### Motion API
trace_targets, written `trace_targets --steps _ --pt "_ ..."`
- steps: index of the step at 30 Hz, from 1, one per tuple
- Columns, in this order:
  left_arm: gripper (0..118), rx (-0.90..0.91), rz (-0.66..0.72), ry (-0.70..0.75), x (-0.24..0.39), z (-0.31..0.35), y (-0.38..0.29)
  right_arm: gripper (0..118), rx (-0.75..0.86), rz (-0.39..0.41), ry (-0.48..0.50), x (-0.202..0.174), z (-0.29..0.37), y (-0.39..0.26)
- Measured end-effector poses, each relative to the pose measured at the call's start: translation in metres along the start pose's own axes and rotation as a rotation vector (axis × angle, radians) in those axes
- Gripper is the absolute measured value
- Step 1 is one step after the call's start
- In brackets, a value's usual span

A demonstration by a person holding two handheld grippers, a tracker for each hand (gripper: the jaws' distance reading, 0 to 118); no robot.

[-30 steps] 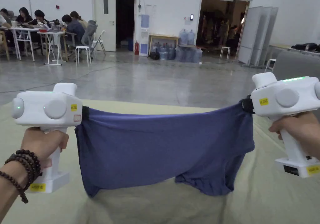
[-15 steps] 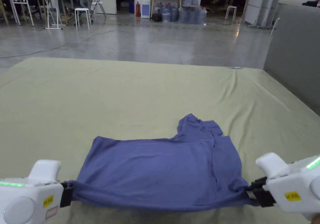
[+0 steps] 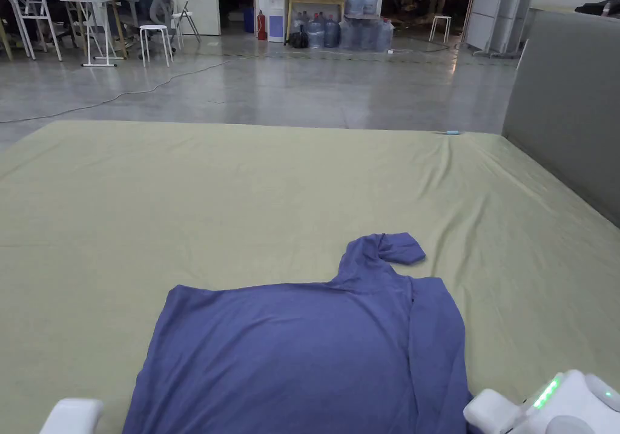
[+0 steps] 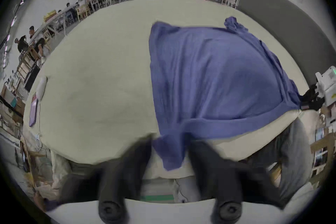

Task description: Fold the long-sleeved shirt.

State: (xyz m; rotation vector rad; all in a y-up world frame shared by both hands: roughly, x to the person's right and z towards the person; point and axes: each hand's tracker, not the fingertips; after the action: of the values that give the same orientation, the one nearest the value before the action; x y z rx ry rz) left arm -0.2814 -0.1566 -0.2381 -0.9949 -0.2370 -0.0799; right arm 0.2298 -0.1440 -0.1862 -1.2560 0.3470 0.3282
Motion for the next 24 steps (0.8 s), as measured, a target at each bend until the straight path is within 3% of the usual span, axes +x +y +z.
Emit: trace_targets --steps 1,4,7,8,9,10,11,12,15,19,24 --pt "117 -0.006 0.009 0.006 0.000 0.007 0.003 96 0.016 -0.010 -0.025 0.002 0.009 0.002" --pt "117 0.111 0.026 -0.016 -0.002 0.034 0.024 96 0.169 -0.064 -0.082 0.011 0.044 0.012" --pt "117 0.181 0.050 -0.007 0.002 0.045 0.049 95 0.293 -0.219 -0.098 0.023 0.062 0.028" --pt "115 0.214 0.053 -0.007 0.004 0.045 0.056 89 0.328 -0.265 -0.097 0.026 0.064 0.034" --pt "99 0.243 0.040 -0.009 0.006 0.043 0.061 61 0.357 -0.293 -0.088 0.029 0.064 0.037" --pt "65 0.255 0.021 -0.007 0.009 0.039 0.067 18 0.369 -0.313 -0.086 0.030 0.060 0.041" --pt "16 0.248 0.021 0.001 0.011 0.030 0.074 0 0.370 -0.333 -0.100 0.031 0.054 0.043" --pt "0 0.259 0.042 0.045 0.014 0.020 0.081 0 0.375 -0.350 -0.099 0.034 0.054 0.048" --pt "0 0.223 0.063 -0.015 0.016 -0.003 0.098 0 0.323 -0.349 -0.054 0.045 0.047 0.060" --pt "0 0.241 0.062 -0.021 0.019 -0.024 0.131 0 0.315 -0.359 -0.065 0.074 0.020 0.106" --pt "0 0.260 0.054 -0.041 0.020 -0.062 0.180 0 0.310 -0.362 -0.102 0.147 -0.016 0.233"
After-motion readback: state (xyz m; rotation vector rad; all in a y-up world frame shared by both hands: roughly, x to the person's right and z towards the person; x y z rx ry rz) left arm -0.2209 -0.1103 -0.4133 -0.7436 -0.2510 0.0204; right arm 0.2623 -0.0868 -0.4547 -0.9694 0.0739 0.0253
